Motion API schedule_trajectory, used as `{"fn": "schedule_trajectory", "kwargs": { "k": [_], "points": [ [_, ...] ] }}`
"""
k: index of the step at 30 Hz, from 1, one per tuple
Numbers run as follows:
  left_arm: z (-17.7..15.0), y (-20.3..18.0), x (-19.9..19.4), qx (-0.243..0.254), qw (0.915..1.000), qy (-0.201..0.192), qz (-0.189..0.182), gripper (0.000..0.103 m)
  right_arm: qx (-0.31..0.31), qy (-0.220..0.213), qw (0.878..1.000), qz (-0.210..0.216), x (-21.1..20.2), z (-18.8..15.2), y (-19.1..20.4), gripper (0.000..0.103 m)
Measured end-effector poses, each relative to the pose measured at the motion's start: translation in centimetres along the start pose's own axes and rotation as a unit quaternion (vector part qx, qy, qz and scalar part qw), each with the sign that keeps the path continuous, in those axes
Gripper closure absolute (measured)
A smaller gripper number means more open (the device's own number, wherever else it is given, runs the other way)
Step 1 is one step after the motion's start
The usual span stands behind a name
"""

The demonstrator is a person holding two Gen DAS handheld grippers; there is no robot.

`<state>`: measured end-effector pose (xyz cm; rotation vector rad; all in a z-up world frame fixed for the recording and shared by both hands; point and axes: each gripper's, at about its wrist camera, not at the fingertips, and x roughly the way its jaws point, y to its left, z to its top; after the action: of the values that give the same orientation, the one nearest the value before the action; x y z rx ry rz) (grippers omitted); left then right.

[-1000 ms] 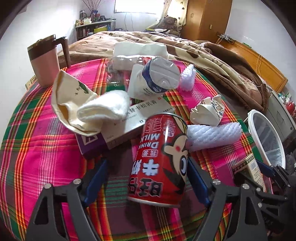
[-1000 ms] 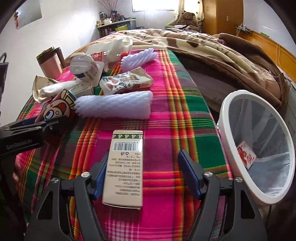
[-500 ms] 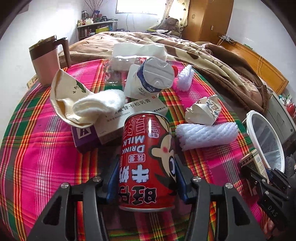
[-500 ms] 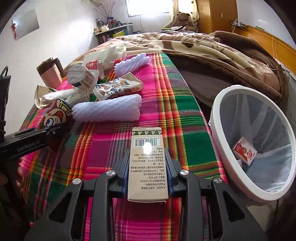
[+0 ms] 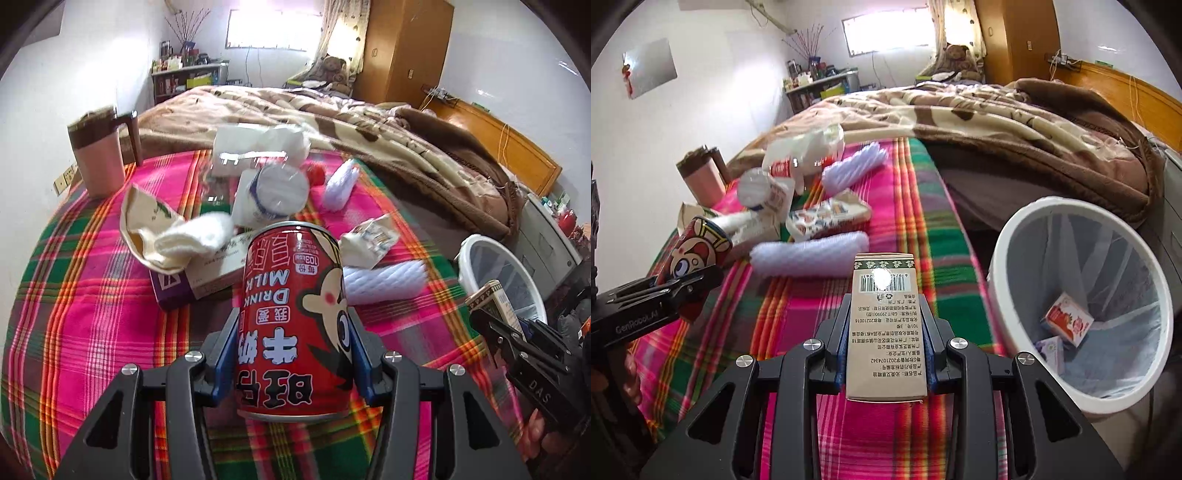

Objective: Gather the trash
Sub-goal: 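Carry the can and beige box over the wastebasket and open both tools to drop them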

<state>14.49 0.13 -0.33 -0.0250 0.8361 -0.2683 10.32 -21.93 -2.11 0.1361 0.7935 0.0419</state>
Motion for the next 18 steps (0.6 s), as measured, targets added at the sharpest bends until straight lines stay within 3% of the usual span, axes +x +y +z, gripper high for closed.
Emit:
{"fn": "schedule_trajectory", "kwargs": {
  "k": [18],
  "points": [
    [1.7, -9.0, -1.4, 0.06, 0.9959, -0.039, -0.055, 0.049, 0.03, -0.056, 0.997, -0.031, -4.0, 1.9, -5.7, 0.071]
  ]
}}
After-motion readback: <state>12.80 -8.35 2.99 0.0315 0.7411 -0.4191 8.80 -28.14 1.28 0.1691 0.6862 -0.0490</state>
